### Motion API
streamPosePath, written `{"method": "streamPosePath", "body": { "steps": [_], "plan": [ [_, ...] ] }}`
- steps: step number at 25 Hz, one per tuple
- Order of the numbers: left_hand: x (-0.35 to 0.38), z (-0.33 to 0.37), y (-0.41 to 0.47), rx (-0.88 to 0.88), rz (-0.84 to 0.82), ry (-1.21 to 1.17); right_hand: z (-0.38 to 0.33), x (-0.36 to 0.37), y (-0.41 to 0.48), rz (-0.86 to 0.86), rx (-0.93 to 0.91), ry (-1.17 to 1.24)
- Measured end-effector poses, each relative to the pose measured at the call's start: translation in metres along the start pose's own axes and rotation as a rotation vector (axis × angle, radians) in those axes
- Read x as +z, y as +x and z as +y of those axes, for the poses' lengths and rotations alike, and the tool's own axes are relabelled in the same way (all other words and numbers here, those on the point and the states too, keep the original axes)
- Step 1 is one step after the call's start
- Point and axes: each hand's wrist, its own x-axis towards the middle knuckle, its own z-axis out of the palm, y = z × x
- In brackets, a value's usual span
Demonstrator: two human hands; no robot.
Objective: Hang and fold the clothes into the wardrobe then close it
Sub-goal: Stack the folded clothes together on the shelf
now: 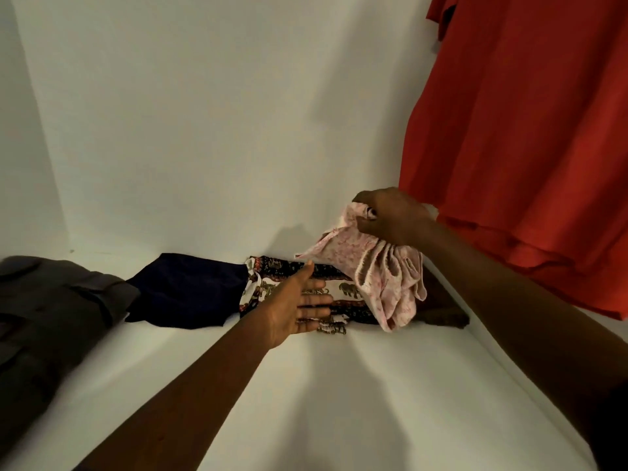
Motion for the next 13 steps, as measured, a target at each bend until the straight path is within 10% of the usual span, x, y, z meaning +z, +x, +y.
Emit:
{"method": "streamPosePath", "body": {
  "steps": [7, 13],
  "plan": [
    [-0.035, -0.001, 0.048, -0.017, 0.216, -0.127, -0.04, 0.06, 0.032, 0.04, -0.225, -0.056],
    [-0.036, -0.025, 0.065, 0.011, 0.429, -0.128, -0.058, 0.152, -0.03, -0.305, -0.356, 0.016]
  ]
}}
